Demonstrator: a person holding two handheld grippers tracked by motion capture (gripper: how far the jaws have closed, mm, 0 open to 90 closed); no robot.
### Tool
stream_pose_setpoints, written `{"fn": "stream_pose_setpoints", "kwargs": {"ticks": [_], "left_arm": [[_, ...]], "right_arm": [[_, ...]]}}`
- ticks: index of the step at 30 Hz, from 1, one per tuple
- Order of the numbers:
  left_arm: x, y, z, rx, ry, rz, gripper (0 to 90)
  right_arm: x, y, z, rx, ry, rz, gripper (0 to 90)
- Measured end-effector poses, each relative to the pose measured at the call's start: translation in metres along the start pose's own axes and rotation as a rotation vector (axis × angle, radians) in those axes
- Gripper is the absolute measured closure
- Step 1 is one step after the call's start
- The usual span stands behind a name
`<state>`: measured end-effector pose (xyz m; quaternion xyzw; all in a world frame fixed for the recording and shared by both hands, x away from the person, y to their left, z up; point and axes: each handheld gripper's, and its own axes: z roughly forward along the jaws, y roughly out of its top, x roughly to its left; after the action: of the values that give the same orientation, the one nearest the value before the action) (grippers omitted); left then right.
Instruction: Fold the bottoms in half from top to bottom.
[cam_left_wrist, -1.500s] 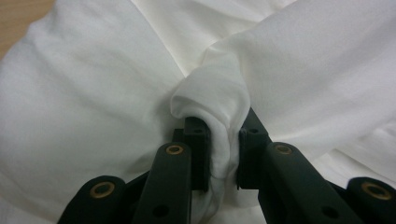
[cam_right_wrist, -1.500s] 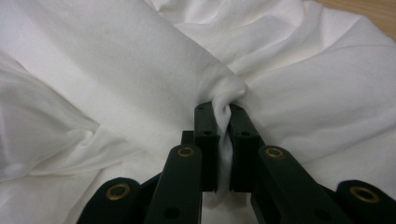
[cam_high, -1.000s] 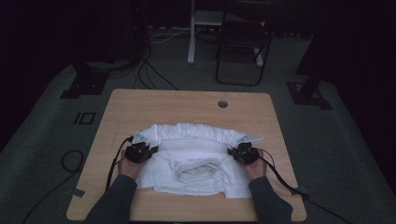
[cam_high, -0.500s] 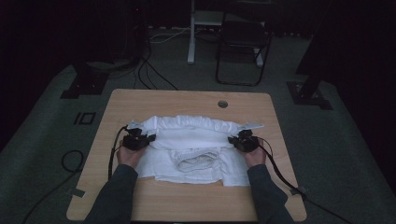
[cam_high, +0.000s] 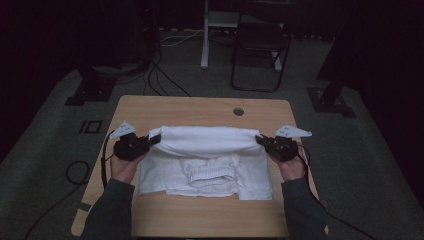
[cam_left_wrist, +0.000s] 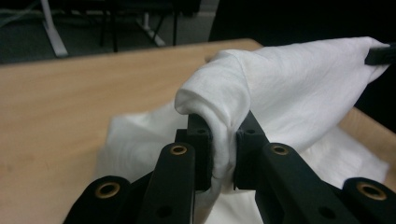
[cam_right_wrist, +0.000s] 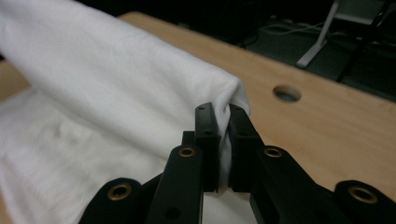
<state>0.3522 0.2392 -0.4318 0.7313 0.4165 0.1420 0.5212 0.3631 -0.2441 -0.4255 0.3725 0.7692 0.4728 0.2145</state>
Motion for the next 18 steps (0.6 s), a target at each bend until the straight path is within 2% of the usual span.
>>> {"fn": "stream_pose_setpoints", "kwargs": {"ticks": [5, 6, 7, 8, 9, 10, 11, 12, 13, 14, 15, 18], "left_arm": [[0.0, -0.046, 0.003, 0.086, -0.043, -0.06, 79.6], [0.0, -0.052, 0.004, 0.1, -0.047, -0.061, 78.5], [-0.001, -0.06, 0.004, 0.115, -0.065, -0.065, 76.2], [-0.001, -0.06, 0.004, 0.115, -0.065, -0.065, 71.5], [-0.003, -0.066, 0.002, 0.138, -0.065, -0.048, 64.4], [-0.005, -0.065, -0.002, 0.13, -0.037, -0.03, 58.6], [-0.005, -0.061, -0.007, 0.106, -0.026, -0.022, 55.1], [-0.006, -0.055, -0.012, 0.074, -0.019, -0.021, 52.6], [-0.007, -0.048, -0.016, 0.043, -0.01, -0.016, 51.2], [-0.007, -0.048, -0.016, 0.043, -0.01, -0.016, 50.2], [-0.011, -0.031, -0.021, -0.003, 0.017, 0.006, 50.3], [-0.018, -0.012, -0.012, -0.003, 0.038, 0.021, 53.2]], "right_arm": [[0.015, -0.046, -0.004, 0.056, 0.044, 0.02, 84.6], [0.019, -0.055, -0.004, 0.071, 0.052, 0.023, 84.5], [0.021, -0.061, -0.005, 0.08, 0.059, 0.026, 84.2], [0.024, -0.071, -0.005, 0.095, 0.073, 0.04, 83.2], [0.025, -0.077, -0.006, 0.112, 0.084, 0.039, 80.2], [0.025, -0.079, -0.007, 0.121, 0.094, 0.032, 73.3], [0.024, -0.079, -0.011, 0.113, 0.107, 0.028, 63.9], [0.023, -0.076, -0.015, 0.09, 0.1, 0.04, 56.1], [0.021, -0.071, -0.02, 0.057, 0.092, 0.052, 52.1], [0.021, -0.071, -0.02, 0.057, 0.092, 0.052, 52.1], [0.019, -0.057, -0.027, 0.001, 0.076, 0.074, 48.4], [0.022, -0.036, -0.023, -0.027, 0.055, 0.061, 48.7]]}}
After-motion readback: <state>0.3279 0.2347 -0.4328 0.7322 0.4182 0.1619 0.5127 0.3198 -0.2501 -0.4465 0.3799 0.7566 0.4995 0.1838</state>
